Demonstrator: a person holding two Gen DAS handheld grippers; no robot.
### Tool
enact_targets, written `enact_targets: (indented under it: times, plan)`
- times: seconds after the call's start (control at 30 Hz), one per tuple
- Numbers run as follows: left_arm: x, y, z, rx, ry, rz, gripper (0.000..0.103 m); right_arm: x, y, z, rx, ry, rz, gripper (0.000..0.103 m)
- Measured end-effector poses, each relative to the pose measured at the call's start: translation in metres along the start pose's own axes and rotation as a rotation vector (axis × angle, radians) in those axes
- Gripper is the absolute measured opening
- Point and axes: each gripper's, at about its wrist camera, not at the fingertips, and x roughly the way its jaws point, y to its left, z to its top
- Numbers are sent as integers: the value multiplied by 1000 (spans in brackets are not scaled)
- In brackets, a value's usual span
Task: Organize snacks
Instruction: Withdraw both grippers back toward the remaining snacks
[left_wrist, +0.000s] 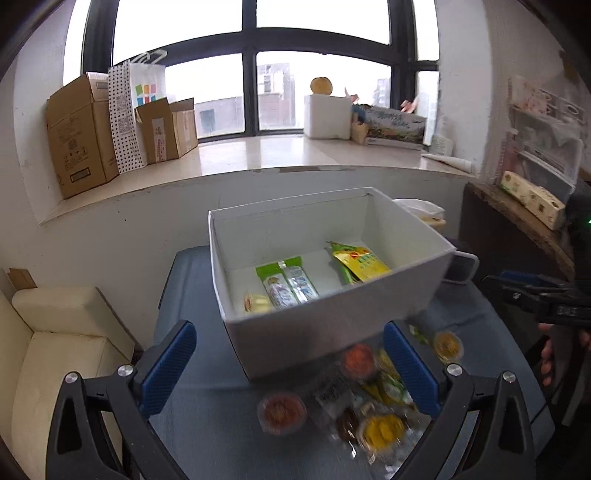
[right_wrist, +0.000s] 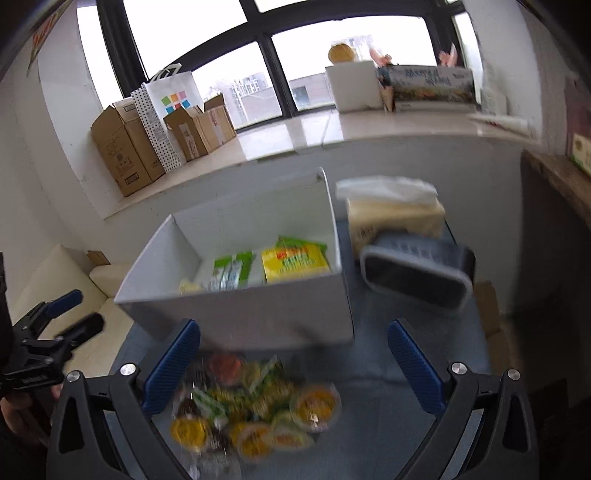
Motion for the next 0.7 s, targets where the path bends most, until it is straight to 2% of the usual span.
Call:
enact_targets:
  times: [0.1,0.27,0.5,0.7]
  plan:
    - [-27,-10,-27,3,-23,-14,103,-3,-9,-33,-8,35,-41,103]
    - [-47,-22,-62,-18,-6,-27,103,7,-21,-68,14,94,-39,103]
    - [-49,-26,-84,-12,40,-24,103,18,-7,-82,18,91,-24,103]
    - [-49,-23,-90,-22,47,-27,103,40,-7,-89,194,86,4,102]
